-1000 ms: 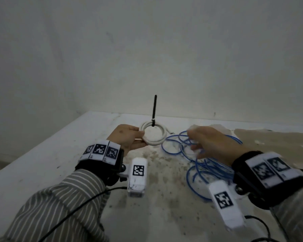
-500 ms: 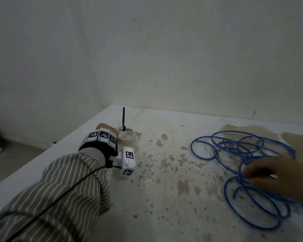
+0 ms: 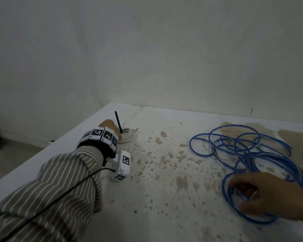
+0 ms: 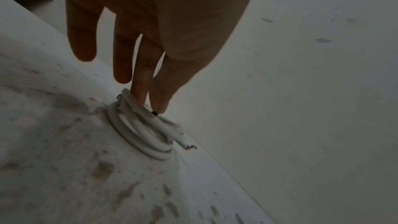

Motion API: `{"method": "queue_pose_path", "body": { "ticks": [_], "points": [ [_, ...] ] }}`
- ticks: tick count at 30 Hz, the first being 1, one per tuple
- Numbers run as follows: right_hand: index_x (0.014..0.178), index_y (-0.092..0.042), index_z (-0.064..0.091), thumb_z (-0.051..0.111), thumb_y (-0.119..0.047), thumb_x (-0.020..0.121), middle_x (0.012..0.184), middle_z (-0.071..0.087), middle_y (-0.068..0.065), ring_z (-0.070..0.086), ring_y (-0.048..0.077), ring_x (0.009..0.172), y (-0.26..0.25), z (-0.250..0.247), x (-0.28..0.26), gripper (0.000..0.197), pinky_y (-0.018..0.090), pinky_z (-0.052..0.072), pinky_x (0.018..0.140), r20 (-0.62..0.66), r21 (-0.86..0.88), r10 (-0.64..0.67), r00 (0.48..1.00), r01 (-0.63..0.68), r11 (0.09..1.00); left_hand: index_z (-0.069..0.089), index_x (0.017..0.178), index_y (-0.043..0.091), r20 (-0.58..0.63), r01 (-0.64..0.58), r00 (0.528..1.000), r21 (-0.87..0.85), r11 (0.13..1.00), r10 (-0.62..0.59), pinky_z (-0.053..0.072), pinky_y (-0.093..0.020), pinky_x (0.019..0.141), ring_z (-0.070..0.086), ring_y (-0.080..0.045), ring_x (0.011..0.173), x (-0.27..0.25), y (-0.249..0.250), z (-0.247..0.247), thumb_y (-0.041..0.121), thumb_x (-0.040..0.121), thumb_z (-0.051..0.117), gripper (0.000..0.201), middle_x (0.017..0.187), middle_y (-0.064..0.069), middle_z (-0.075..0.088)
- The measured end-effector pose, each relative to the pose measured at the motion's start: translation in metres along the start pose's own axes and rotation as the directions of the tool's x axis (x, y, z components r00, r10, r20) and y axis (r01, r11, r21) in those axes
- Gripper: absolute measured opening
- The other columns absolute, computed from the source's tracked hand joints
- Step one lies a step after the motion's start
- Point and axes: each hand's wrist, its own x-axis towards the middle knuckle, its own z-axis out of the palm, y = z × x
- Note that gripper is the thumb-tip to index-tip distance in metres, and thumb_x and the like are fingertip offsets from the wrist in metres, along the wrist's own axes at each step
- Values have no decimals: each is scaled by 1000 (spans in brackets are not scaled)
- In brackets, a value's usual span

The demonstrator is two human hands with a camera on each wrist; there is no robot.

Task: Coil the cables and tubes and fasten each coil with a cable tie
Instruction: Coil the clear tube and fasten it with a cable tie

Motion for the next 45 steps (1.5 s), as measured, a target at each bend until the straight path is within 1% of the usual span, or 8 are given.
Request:
{"method": "queue_pose_path", "body": {
  "ticks": [5,11,14,23,25,31,38,45],
  "points": [
    [111,-62,33,68,-37,80,101,52,-15,57,12,90,0,8,-5,53,23,50,80,7,-53,10,1000,-10,999,70,100,1,5,-89,996,-79,993,90,38,-16,52,55,-19,80,-17,11,-8,3,78,67,23,92,-6,60],
    [98,-54,47,58,-23,89,95,53,-24,53,-4,81,-12,9,-14,34,12,44,74,-37,-146,-75,996,69,987,70,104,5,-22,-140,990,-83,987,138,44,-28,87,58,-29,106,-31,22,-5,8,83,63,22,117,-13,63],
    [106,-52,43,54,-15,92,96,57,-25,51,-14,84,-15,5,-20,41,13,43,76,-104,-97,-97,990,87,991,68,106,8,9,-266,962,-173,948,271,44,-27,80,58,-22,92,-50,48,1,8,82,66,25,104,-11,62],
    [107,-46,52,52,-2,91,104,67,-19,65,2,84,-27,-26,-49,47,21,52,79,-358,63,-163,919,198,978,61,118,18,227,-747,429,-456,485,874,43,-17,90,55,-6,105,-166,170,18,22,88,61,30,112,5,62],
    [100,-49,57,54,4,88,97,69,-23,65,1,85,-24,-34,-55,54,19,52,78,-459,77,-190,868,252,965,64,106,22,252,-748,383,-479,459,889,44,-26,90,58,-11,103,-181,182,25,25,88,61,19,108,4,65],
    [90,-31,66,57,4,86,92,72,-15,67,3,89,-2,-52,-75,36,18,52,80,-593,185,-170,787,339,922,59,88,-1,193,-811,467,-296,505,863,39,-33,69,57,-30,78,-176,176,28,33,91,54,35,83,-20,60],
    [97,-29,60,61,-9,88,92,63,-17,60,-10,86,11,-45,-63,22,3,43,74,-671,34,-149,726,231,972,51,76,17,111,-752,628,-168,637,771,39,-33,72,54,-29,81,-156,166,27,27,92,53,19,81,-7,56],
    [84,-33,57,61,-17,88,83,60,-10,52,-4,72,27,-19,-58,17,12,40,68,-383,-10,-109,917,114,993,62,101,16,372,-688,618,-170,705,693,45,-37,87,59,-25,99,-163,159,45,37,89,56,24,106,-8,64]
  ]
}}
